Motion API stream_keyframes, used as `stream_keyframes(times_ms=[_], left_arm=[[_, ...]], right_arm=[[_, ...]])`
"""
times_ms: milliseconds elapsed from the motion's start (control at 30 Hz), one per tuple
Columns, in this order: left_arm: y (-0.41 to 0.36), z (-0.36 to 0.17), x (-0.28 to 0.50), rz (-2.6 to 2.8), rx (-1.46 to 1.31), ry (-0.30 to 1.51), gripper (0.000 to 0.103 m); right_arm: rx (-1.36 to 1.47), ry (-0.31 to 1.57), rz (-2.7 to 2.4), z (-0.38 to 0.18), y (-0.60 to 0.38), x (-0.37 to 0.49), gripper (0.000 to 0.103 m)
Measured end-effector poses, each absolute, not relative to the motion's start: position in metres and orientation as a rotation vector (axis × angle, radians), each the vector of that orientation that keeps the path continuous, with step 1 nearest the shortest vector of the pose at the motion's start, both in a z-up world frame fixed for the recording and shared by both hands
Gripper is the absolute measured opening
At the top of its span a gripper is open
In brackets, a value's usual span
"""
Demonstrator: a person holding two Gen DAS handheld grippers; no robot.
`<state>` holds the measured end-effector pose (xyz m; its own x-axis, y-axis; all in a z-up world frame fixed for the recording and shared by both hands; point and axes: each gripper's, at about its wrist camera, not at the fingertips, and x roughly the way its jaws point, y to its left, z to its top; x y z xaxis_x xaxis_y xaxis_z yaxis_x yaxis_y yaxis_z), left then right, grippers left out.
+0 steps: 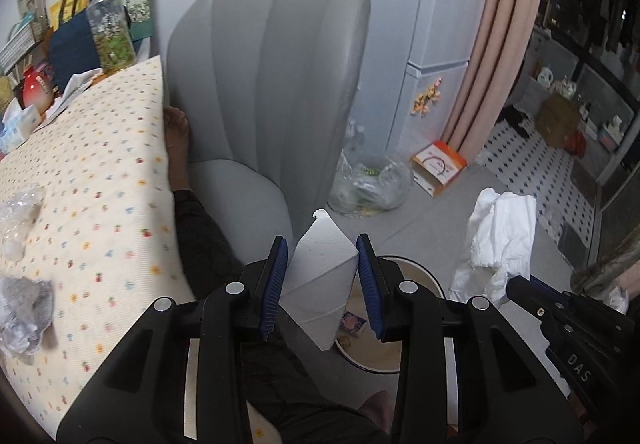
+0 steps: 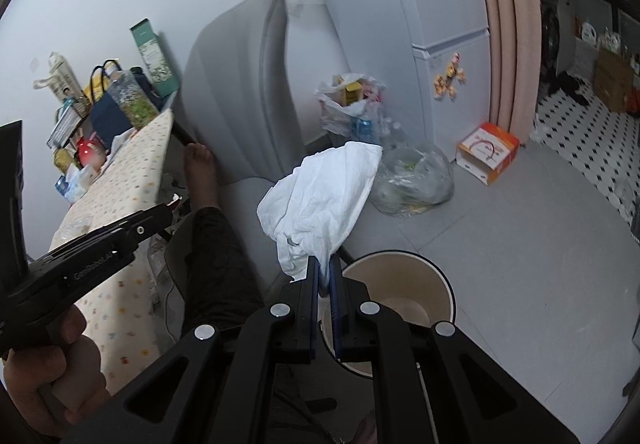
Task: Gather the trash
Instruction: 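Carry both tissues to the wastebasket and open both grippers over it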
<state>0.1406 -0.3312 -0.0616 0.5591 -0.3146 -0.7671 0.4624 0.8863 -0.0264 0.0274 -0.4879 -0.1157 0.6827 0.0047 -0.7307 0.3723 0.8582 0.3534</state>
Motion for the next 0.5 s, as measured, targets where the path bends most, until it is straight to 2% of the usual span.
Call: stream_keyframes(times_ms=[67, 100, 133, 167, 367, 500], left_arm=[[-0.338, -0.065, 0.142, -0.462, 0.199, 0.872, 0.036], [-0.341, -0.066, 0.142, -0.462, 0.204, 0.874, 0.036], [-0.344, -0.067, 0.141, -0.463, 0.209, 0.877, 0.036], [-0.347, -0.069, 0.141, -0.465, 0.215, 0.880, 0.036], [-0.376, -0.079, 0.139, -0.495, 0.249, 0.905, 0.036], [-0.397, -0.081, 0.137, -0.527, 0.267, 0.913, 0.036]], right_arm=[[0.534, 0.820, -0.244, -0.128, -0.497, 0.029, 0.011], [0.549, 0.829, -0.250, -0.133, -0.501, 0.029, 0.024], [0.563, 0.834, -0.259, -0.137, -0.505, 0.029, 0.044], [0.565, 0.831, -0.275, -0.140, -0.508, 0.028, 0.048], [0.578, 0.826, -0.315, -0.148, -0.531, 0.018, 0.050], [0.589, 0.806, -0.367, -0.143, -0.550, 0.006, 0.061]])
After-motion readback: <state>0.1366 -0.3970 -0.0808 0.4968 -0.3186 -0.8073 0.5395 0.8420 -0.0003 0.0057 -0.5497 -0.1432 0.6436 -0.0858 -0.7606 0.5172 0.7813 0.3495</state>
